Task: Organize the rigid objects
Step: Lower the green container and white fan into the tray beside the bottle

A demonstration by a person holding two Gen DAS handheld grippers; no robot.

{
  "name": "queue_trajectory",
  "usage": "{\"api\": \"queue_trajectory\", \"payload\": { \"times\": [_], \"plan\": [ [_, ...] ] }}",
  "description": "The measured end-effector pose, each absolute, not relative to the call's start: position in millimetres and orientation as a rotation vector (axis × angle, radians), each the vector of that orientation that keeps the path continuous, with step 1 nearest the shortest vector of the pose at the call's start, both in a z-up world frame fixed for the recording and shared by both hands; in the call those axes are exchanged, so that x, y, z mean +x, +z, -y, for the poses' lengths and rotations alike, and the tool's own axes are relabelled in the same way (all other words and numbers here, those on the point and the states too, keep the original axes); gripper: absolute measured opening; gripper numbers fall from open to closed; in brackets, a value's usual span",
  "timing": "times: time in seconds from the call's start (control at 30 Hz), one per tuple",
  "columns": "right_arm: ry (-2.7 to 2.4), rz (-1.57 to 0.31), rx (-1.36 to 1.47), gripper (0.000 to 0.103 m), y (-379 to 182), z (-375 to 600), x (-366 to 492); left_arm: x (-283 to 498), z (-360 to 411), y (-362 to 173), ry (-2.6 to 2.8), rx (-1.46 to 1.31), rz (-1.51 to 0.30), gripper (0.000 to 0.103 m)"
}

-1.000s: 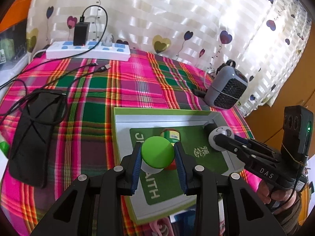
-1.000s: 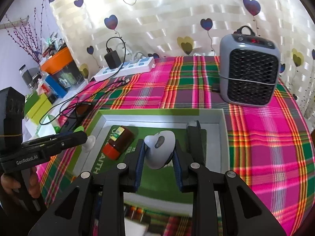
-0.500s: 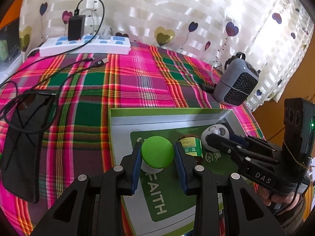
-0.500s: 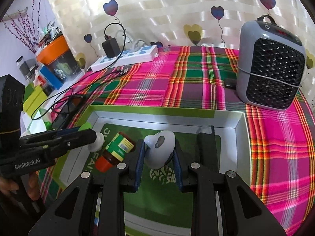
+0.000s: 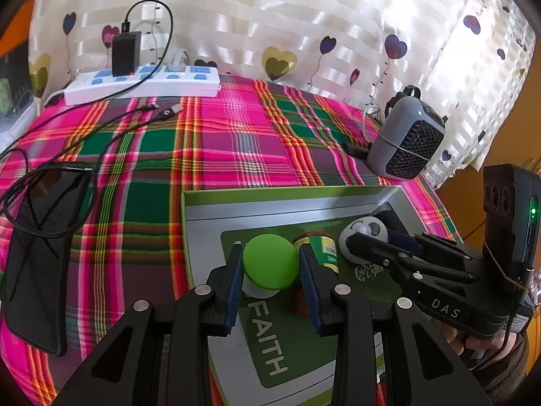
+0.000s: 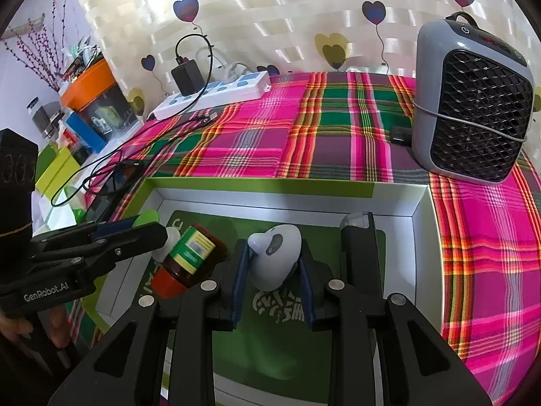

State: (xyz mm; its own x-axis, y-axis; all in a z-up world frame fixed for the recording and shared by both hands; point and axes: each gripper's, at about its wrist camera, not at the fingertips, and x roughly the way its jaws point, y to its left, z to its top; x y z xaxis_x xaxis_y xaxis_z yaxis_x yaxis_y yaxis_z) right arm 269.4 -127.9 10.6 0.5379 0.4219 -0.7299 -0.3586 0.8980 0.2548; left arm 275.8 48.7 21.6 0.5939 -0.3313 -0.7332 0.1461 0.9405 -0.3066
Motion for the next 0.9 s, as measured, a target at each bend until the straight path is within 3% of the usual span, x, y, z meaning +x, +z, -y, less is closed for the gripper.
{"api": "queue_trajectory", "payload": {
  "times": [0.4, 0.57, 0.9],
  "plan": [
    [0.451, -0.881, 0.061, 0.030, 10.3, 126.0, 268.7, 276.1, -46.9, 21.6, -0.274, -0.205, -0.891, 0.032],
    [0.455, -0.882, 0.061, 0.045, 9.9, 125.1, 268.7, 275.8, -46.8, 21.6, -0.274, -0.204, -0.891, 0.033],
    [0.450, -0.868, 0.054, 0.045, 11.0, 125.0, 266.0, 274.6, -48.8, 24.3, -0.270, -0.217, -0.879, 0.038]
  ]
}}
